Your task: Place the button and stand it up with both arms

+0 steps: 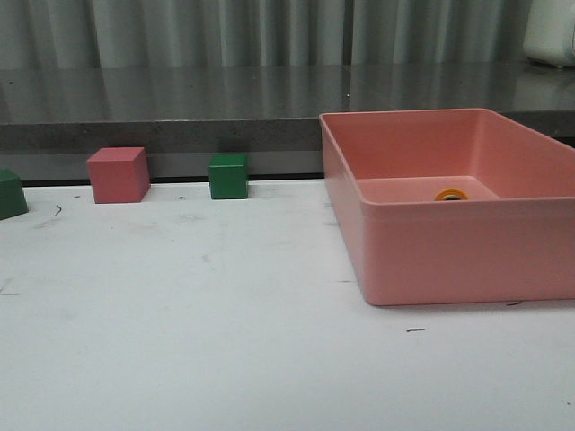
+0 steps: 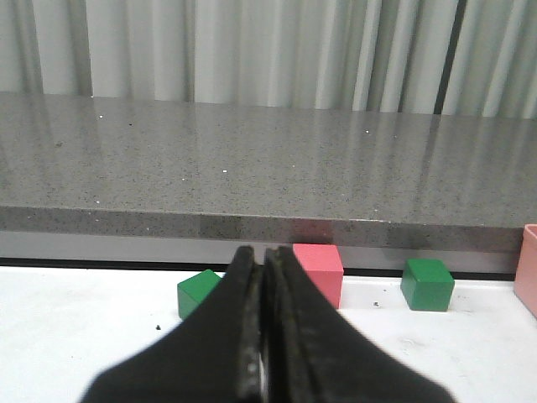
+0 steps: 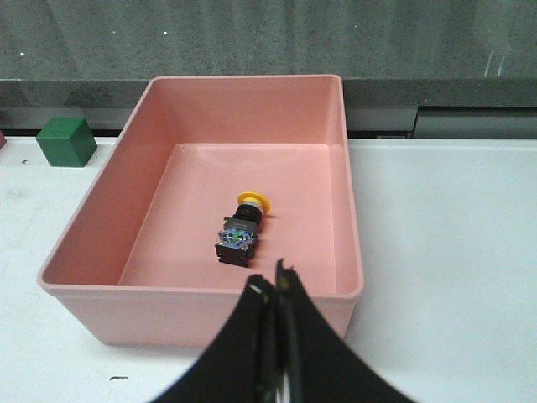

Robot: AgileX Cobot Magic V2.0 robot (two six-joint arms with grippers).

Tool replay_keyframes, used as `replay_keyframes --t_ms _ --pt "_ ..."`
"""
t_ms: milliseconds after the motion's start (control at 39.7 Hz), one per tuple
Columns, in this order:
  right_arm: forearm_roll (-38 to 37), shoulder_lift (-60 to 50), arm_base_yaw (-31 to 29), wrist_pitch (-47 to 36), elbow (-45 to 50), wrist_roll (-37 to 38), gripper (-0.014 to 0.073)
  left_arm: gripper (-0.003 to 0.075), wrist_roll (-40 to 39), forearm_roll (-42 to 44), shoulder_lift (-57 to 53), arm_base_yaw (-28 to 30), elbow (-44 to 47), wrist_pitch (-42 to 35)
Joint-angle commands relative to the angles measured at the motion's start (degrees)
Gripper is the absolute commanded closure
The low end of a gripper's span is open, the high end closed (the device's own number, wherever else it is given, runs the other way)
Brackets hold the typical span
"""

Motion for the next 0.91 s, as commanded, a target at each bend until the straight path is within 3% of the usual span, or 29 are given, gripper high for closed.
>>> replay_keyframes --t_ms 0,126,202,328,378,429,655,882 --pt "0.27 0.72 -0.06 -5.19 -2.14 -0.37 0.0619 0.0740 -0.09 0.05 0.70 -0.26 -2.25 -4.19" --pt "0.27 0.72 -0.06 -5.19 -2.14 -0.37 0.0459 0.0685 -0.09 0.05 0.70 -0.26 -2.25 -4.19" --pt "0.27 0.72 -0.06 -5.19 -2.14 -0.37 0.0298 0.0539 -0.09 0.05 0.70 -0.26 -2.25 -4.07" --pt "0.27 0.72 -0.06 -5.39 -2.14 -0.37 0.0034 0.0181 -0.09 0.05 0.70 -0.26 -2.25 -4.07" --pt "0.27 0.72 -0.06 -5.52 -2.14 -0.37 -0.0027 0.0071 -0.09 0.05 0.70 -0.26 -2.25 -4.07" --pt "0.27 0.72 -0.06 -5.52 -2.14 -0.37 -0.0067 0.0015 -0.09 0.05 0.70 -0.26 -2.25 -4.07" --pt "1.35 4.95 -0.06 -5.98 -2.77 -0.37 -0.0068 0.0049 -0.09 0.05 0.70 -0.26 -2.25 -4.40" --pt "1.35 18.65 -0.06 -3.53 -12.13 -0.37 -0.0068 0.0049 -0.09 0.05 0.70 -0.26 -2.25 -4.40"
